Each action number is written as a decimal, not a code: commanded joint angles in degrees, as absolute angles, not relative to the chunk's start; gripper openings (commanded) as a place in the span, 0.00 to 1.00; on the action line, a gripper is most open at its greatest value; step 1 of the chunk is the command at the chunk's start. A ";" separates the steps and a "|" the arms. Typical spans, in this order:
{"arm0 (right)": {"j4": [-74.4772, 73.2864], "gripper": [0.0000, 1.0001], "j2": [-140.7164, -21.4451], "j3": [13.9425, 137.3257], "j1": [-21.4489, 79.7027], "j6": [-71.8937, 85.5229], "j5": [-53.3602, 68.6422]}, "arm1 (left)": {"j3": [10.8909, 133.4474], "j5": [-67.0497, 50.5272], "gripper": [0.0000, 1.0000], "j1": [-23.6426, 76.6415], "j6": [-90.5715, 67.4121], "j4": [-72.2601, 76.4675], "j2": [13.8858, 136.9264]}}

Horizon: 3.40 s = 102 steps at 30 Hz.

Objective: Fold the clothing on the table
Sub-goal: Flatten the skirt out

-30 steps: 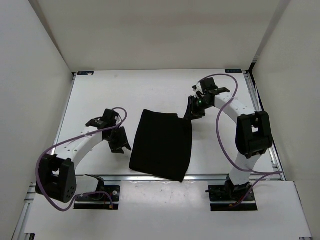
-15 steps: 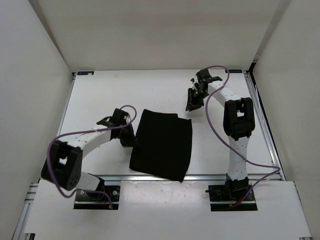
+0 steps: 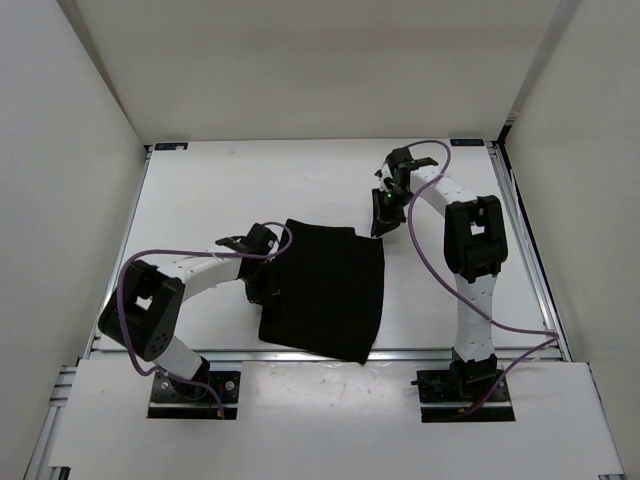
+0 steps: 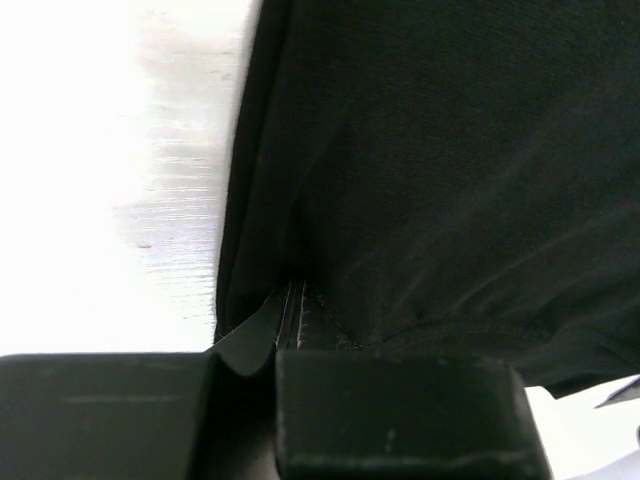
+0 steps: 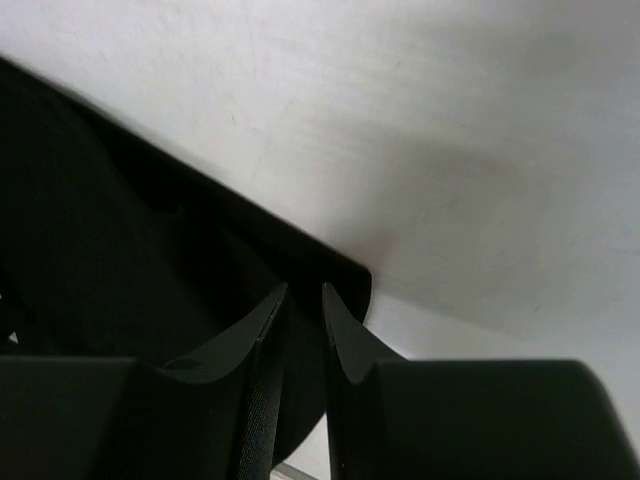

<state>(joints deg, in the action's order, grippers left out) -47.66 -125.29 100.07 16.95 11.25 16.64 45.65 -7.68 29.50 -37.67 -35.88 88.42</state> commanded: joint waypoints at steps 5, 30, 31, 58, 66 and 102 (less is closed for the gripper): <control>-48.95 0.23 -119.97 97.12 17.49 9.14 17.22 | 43.59 -0.27 0.00 31.64 -35.60 -37.44 92.46; -49.75 0.30 -123.39 100.01 16.96 5.54 23.29 | 44.74 -0.53 0.00 30.85 -35.51 -37.88 92.02; -49.75 0.30 -123.75 100.37 16.88 5.02 23.20 | 45.17 -0.79 0.00 30.76 -35.42 -38.14 92.11; -48.96 0.29 -123.13 97.29 18.55 3.60 22.50 | 42.45 -1.85 0.00 28.21 -34.37 -37.18 89.12; -51.68 0.31 -126.82 105.64 17.50 3.51 21.01 | 42.19 -2.11 0.00 27.86 -34.19 -37.44 89.21; -52.82 0.00 -122.88 97.47 17.58 2.82 22.77 | 42.28 -3.25 0.00 25.93 -34.02 -36.48 90.88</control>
<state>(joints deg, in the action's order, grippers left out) -51.13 -127.98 97.60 18.24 3.64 24.10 44.84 -9.98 26.59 -35.94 -35.48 88.05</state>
